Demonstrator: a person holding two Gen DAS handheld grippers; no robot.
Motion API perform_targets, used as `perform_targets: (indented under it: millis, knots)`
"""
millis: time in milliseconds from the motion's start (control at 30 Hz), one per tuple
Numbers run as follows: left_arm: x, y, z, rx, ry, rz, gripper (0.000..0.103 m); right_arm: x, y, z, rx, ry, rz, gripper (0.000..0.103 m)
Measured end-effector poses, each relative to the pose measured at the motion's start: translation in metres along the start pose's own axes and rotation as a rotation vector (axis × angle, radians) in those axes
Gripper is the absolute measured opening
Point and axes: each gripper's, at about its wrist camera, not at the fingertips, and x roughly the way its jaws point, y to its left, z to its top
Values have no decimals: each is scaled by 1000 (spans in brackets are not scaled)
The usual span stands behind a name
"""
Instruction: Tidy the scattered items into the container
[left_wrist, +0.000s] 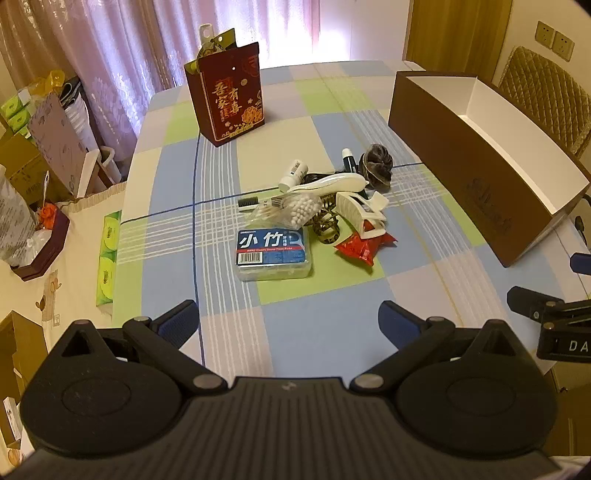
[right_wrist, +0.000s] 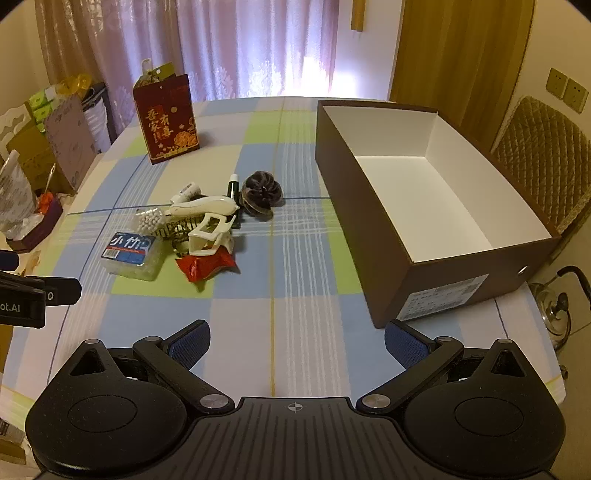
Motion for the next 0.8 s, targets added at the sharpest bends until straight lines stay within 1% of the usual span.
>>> perform_targets:
  millis: [433, 800]
  knots:
    - [4, 10, -8, -22, 21, 12, 102, 5, 12, 0, -21, 12, 16, 103]
    - [3, 11, -7, -31, 21, 16, 102, 6, 11, 3, -29, 10, 16, 103]
